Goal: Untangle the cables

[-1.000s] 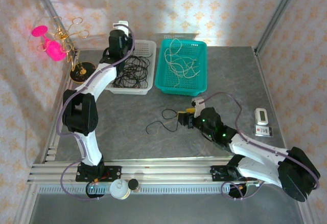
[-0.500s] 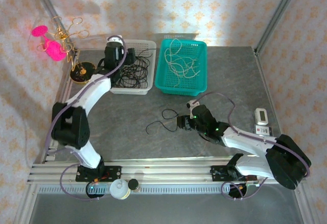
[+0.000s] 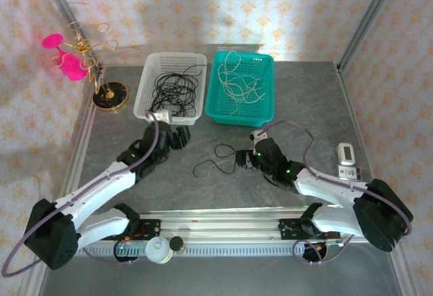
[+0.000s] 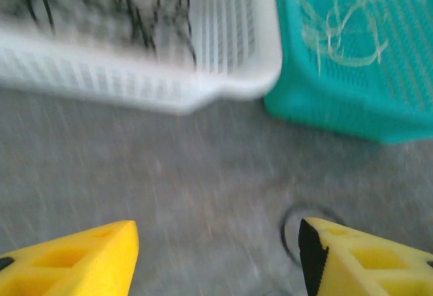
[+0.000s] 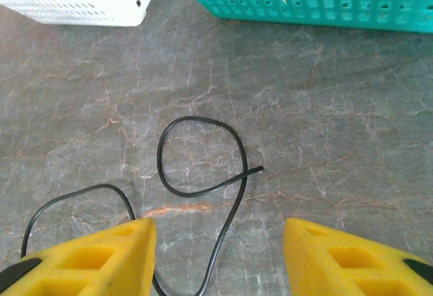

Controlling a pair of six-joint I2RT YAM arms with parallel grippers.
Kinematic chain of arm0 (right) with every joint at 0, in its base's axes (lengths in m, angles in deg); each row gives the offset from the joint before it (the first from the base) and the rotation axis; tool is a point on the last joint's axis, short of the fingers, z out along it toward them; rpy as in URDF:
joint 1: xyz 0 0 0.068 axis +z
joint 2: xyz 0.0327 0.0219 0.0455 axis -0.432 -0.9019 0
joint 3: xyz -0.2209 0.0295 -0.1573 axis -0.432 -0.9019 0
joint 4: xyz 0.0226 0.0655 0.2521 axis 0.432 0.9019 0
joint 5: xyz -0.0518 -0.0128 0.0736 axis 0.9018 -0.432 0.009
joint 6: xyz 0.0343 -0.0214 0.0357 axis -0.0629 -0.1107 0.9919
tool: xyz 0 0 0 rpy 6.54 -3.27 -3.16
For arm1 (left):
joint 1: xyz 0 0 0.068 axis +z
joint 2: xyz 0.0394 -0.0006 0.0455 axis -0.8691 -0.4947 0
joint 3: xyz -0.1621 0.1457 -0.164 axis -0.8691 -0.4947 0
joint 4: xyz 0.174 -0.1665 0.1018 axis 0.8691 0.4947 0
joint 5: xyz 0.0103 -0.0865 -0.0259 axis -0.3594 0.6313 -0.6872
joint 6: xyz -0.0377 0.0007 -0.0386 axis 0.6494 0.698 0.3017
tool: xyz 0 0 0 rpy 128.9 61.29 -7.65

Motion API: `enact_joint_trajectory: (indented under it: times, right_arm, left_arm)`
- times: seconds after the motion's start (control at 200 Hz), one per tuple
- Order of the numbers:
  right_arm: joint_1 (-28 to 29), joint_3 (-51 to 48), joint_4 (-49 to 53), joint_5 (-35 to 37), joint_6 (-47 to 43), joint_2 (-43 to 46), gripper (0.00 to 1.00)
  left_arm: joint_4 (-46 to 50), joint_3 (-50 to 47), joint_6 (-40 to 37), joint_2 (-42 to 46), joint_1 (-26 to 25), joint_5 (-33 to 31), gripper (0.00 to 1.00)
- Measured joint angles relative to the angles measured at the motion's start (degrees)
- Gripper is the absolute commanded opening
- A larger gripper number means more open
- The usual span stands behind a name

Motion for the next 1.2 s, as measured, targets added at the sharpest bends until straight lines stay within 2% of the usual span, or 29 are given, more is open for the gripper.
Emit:
enact_joint_trajectory:
  times: [0.14,0.29,0.355,0.425,0.571,0.786,0.911,1.041,1.086,1.196]
  right_arm:
    - [0.0,-0.13,-0.79,0.57,0.11,0.0,0.53]
    - [0.0,-2.03,-1.81,1.2,0.94,1.36,0.54]
    - [0.0,-3.43,-2.29,1.66,1.46,2.4,0.55]
    - [0.0,-4.37,-2.4,2.05,1.68,3.06,0.55]
    - [0.0,-4.52,-2.49,2.49,1.66,3.28,0.55]
    - [0.0,-4.52,-2.56,3.15,1.7,3.67,0.55]
    - [0.0,-4.52,-3.04,3.13,1.73,3.87,0.56]
    - [0.0,-4.52,-2.97,3.13,1.68,3.98,0.56]
    - [0.0,-4.52,-2.93,3.15,1.68,4.22,0.55]
    - [0.0,-4.48,-2.91,3.3,1.2,5.29,0.55]
  left_arm:
    - [1.2,-4.04,10.32,-2.97,-6.23,-0.02,0.64]
    - [1.14,-6.34,17.46,-5.35,-10.38,1.7,0.64]
    - [1.01,-6.36,18.97,-6.56,-11.82,2.99,0.6]
    - [0.96,-6.27,20.11,-8.2,-13.22,3.74,0.51]
    - [1.11,-6.23,21.84,-10.8,-15.02,4.48,0.48]
    - [1.05,-6.01,22.82,-12.66,-15.04,3.78,0.4]
    - [1.05,-4.68,22.67,-14.88,-15.06,2.86,0.28]
    - [0.59,-3.67,22.49,-16.59,-15.1,1.31,0.03]
    - [1.27,-2.97,22.21,-16.52,-15.41,-0.02,0.0]
    - [7.28,2.29,19.41,-15.28,-18.16,-5.66,0.0]
